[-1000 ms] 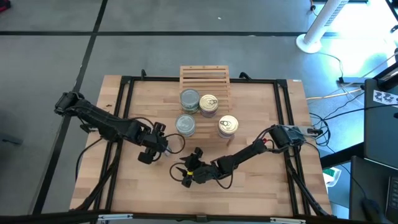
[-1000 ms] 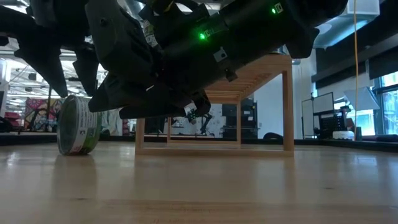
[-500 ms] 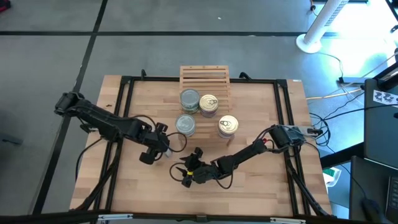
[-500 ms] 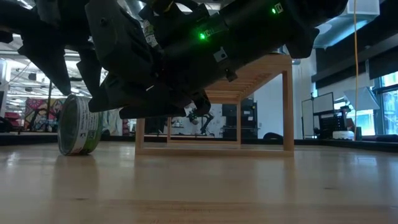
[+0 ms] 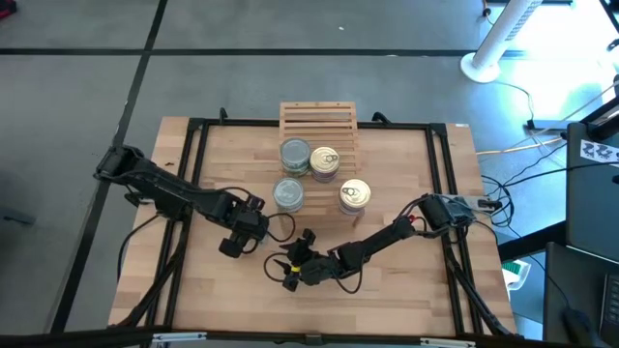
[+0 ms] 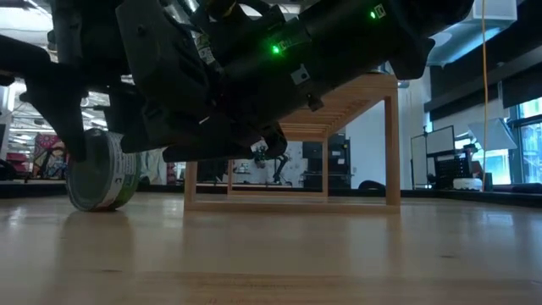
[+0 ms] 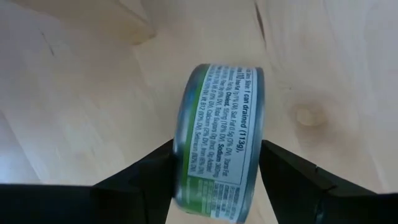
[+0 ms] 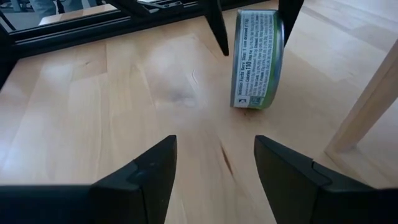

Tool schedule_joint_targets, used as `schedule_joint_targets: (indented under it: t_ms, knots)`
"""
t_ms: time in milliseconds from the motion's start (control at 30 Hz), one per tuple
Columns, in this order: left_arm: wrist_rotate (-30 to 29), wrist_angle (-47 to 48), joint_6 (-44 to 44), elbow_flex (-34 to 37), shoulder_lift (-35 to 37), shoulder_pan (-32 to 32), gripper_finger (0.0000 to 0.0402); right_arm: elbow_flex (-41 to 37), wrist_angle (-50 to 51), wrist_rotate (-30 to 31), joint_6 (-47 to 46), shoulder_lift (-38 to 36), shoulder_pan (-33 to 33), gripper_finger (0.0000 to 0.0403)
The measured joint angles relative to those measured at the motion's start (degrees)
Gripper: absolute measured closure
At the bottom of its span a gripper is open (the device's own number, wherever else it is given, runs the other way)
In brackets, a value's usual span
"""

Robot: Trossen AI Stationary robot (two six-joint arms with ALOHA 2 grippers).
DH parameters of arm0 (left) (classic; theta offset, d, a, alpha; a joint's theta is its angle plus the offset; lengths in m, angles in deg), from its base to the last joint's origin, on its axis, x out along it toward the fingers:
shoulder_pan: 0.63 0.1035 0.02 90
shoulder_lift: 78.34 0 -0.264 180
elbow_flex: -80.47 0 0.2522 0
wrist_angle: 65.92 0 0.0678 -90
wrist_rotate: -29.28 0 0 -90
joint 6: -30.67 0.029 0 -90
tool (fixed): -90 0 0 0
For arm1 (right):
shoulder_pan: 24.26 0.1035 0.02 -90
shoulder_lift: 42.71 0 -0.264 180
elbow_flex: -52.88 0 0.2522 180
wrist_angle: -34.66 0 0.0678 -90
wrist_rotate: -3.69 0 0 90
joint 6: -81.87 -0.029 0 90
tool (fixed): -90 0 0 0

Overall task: Stack canned seafood by type on shelf
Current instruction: Stack the green tuna can on top of the green tuna can on the shelf

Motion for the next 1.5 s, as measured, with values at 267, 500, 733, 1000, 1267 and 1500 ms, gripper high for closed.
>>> schedule_joint_targets:
  t_ms: [267, 500, 733, 1000, 1267, 1500]
  knots:
    - [0.1, -0.1, -1.2, 0.0, -0.4, -0.3, 0.0245, 0.0, 1.2, 0.0, 0.1, 0.0, 0.0, 0.0187]
    - [0.5, 0.0, -7.9, 0.0, -0.2, -0.3, 0.0269, 0.0, 1.6, -0.3, 1.3, 0.0, 0.1, 0.0187]
    - [7.4, 0.5, -17.5, -1.9, 2.5, -0.3, 0.0269, 0.0, 2.2, -1.9, 3.3, -1.0, 0.5, 0.0187]
    - [10.3, 0.6, -27.9, -3.1, 11.1, -0.3, 0.0269, 0.0, 3.3, 1.1, 9.5, -3.7, 3.7, 0.0187]
    - [10.3, -2.0, -39.9, -3.1, 21.5, -0.6, 0.0269, 0.0, 5.6, 8.7, 16.4, -6.4, 6.6, 0.0187]
    - [6.9, -15.2, -45.8, -3.1, 27.9, -0.4, 0.0269, 0.0, 5.0, 15.5, 24.5, -8.0, 8.0, 0.0187]
